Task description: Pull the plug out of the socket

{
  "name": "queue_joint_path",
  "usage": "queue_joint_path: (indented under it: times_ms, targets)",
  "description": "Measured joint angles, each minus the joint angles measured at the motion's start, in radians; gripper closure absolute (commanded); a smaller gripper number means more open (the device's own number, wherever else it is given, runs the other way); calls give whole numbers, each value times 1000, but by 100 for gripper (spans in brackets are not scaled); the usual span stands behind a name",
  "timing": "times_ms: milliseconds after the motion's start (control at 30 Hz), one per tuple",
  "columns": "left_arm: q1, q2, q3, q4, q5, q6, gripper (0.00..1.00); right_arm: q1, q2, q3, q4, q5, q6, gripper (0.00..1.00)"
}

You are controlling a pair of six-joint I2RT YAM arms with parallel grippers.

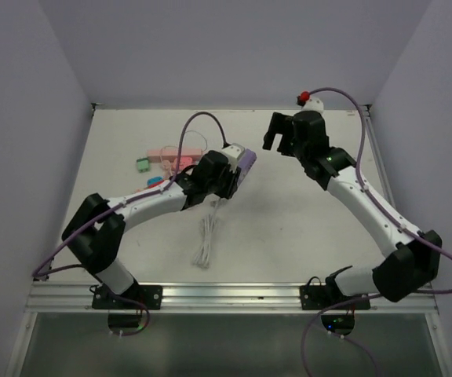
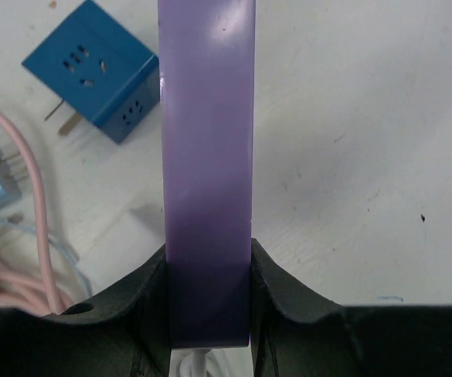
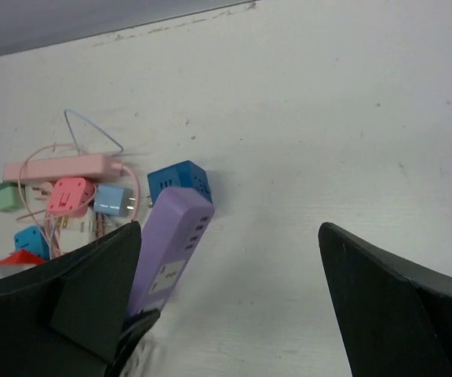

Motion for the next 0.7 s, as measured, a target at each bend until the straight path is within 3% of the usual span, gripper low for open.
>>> queue_joint_path:
  times_ms: [133, 200, 267, 433, 567, 700]
  targets:
    - [4, 177, 190, -9, 8, 35, 93, 2, -180, -84, -55, 85, 9, 1]
    - [4, 251, 266, -10, 16, 44, 81, 3, -262, -141, -77, 113, 12, 1]
    - [4, 311, 320, -11, 19, 47, 80, 3, -331, -192, -107, 133, 16, 1]
    - [3, 423, 399, -17, -9, 56, 66, 3, -465, -269, -170, 162, 24, 1]
    - [4, 468, 406, -17, -44, 60, 52, 3, -541, -294, -200, 180, 27, 1]
    - [4, 478, 406, -16, -59, 57, 27, 3, -590, -308, -219, 183, 27, 1]
